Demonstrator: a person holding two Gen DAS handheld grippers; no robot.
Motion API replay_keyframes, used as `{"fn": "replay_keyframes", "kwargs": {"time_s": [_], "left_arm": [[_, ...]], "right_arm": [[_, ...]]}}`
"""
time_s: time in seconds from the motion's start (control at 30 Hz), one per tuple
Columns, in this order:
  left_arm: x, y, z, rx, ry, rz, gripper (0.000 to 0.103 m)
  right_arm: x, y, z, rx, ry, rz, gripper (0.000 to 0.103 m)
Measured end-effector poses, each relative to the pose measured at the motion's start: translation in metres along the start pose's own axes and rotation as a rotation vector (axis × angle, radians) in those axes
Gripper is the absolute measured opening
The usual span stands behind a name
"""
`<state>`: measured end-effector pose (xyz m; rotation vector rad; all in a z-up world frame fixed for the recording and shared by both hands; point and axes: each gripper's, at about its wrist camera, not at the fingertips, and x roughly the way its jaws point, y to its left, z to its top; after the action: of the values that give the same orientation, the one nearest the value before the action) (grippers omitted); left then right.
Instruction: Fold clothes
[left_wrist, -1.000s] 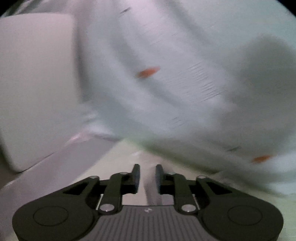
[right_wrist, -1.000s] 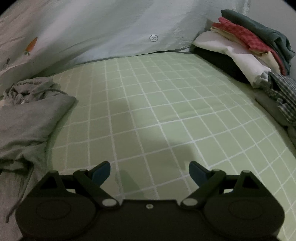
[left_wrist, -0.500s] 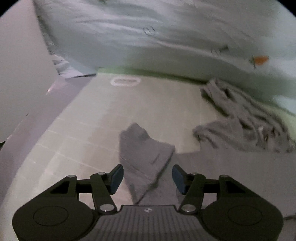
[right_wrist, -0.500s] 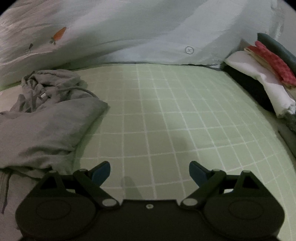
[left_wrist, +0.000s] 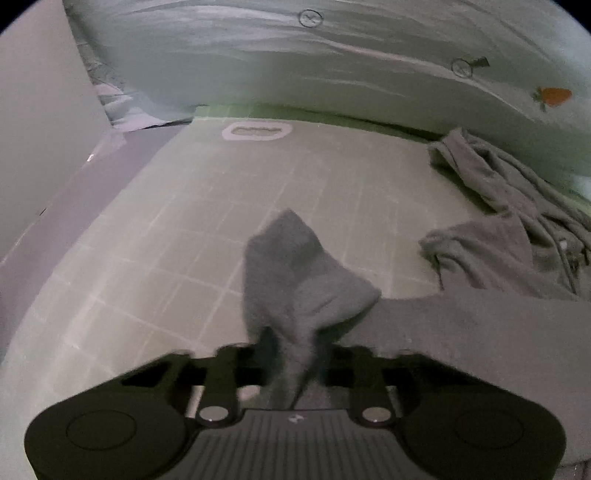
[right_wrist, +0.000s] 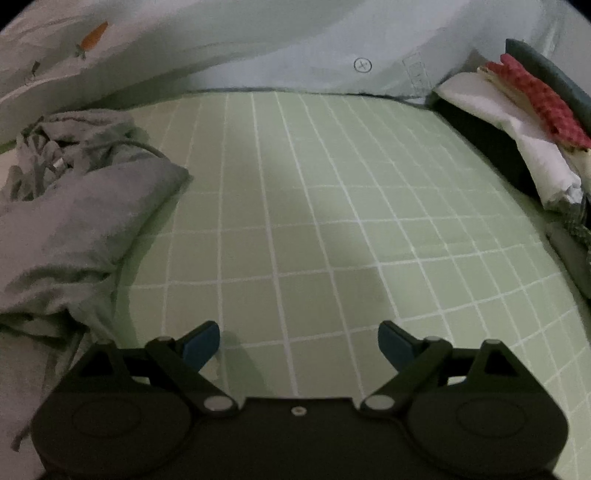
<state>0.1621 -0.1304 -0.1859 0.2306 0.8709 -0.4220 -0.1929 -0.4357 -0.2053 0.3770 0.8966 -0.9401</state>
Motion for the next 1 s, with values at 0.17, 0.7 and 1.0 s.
{"fn": "replay_keyframes", "kwargs": {"time_s": [0.17,0.7,1.0], "left_arm": [[-0.030,0.002,0.016,-0.092,-0.079,-0.105,0.008],[-0.089,-0.153,-0.010,0.228,-0.100,-0.323,0.087],[-0.066,-0.100,-0.012,0.095,-0.015,-0.094,0.091]], "right_arm": [[0.000,0.001,-0.001,0.011,-0.003,0.008,0.094],[-0.018,-0.003,-0.003,-0.021,-0.139,-0.007,0.103],[-0.029,0.054,0.042,-0.123,-0.250,0.167,0.103]]}}
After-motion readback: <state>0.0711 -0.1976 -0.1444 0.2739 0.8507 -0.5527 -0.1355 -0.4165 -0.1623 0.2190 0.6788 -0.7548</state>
